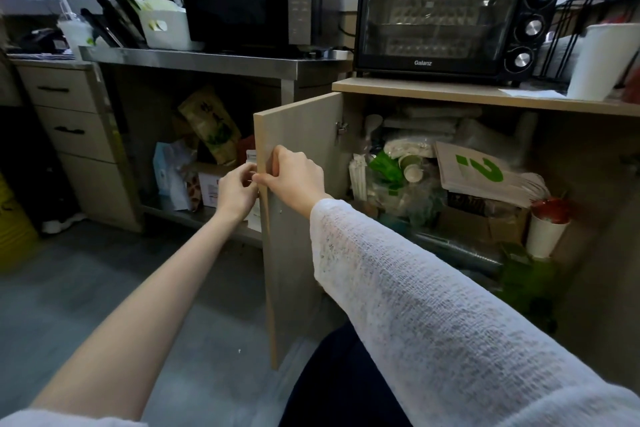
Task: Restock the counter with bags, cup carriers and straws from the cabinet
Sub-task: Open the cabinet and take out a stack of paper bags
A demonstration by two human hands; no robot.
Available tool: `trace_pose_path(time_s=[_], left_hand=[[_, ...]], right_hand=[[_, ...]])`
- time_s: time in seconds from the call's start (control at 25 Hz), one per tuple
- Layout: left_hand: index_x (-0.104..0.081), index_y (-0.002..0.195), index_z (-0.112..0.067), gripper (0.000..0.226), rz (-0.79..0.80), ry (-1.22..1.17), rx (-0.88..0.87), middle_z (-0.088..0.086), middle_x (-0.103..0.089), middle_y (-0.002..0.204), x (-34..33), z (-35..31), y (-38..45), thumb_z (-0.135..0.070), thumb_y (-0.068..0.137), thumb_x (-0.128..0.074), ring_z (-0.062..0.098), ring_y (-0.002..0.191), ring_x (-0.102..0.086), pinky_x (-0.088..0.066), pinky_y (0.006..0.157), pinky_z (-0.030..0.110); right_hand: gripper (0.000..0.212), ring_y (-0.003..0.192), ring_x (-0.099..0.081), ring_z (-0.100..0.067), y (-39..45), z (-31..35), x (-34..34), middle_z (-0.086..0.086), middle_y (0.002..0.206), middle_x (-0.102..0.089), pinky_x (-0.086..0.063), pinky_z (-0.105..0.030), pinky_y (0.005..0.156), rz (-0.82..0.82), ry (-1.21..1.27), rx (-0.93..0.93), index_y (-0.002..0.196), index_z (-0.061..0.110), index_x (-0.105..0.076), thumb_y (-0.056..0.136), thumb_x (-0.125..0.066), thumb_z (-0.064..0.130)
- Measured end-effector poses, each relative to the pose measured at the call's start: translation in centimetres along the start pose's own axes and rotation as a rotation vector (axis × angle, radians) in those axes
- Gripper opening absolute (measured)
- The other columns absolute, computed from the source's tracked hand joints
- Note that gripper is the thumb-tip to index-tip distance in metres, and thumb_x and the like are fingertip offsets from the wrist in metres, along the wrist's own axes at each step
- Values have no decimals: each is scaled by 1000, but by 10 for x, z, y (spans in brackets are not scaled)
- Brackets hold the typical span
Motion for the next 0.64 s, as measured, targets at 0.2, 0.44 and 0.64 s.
trace_pose_path(time_s=[0.2,0.44,0.64], left_hand=[[-64,117,-9,25,-2,-20,87,11,-66,113,0,-7,-6,-6,96,-51,24,101,-62,-51,83,32],[-60,128,-10,38,38,78,134,12,-66,120,18,-27,-20,-16,90,-63,25,106,-64,-55,90,42],[-60,116,-10,30,309,454,237,6,-71,92,3,-48,-35,-25,90,-62,17,72,-73,-62,71,37]], right_hand=[[41,93,-67,-24,0,0,3,-6,106,-68,-55,-39,83,9,4,-35,115,16,-55,88,-64,45],[34,96,-65,-24,-9,5,9,-8,111,-64,-48,-28,75,84,44,-72,120,12,-54,92,-64,28],[27,97,-64,-27,-30,-29,19,-10,110,-64,-46,-33,77,228,-110,-87,113,10,-58,93,-62,27]])
Point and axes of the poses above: each hand's wrist, its own y-axis towards the middle knuckle, its own x-axis out of the back of the hand, z = x × y, the point moved 8 cm from there along y, towards the middle knuckle
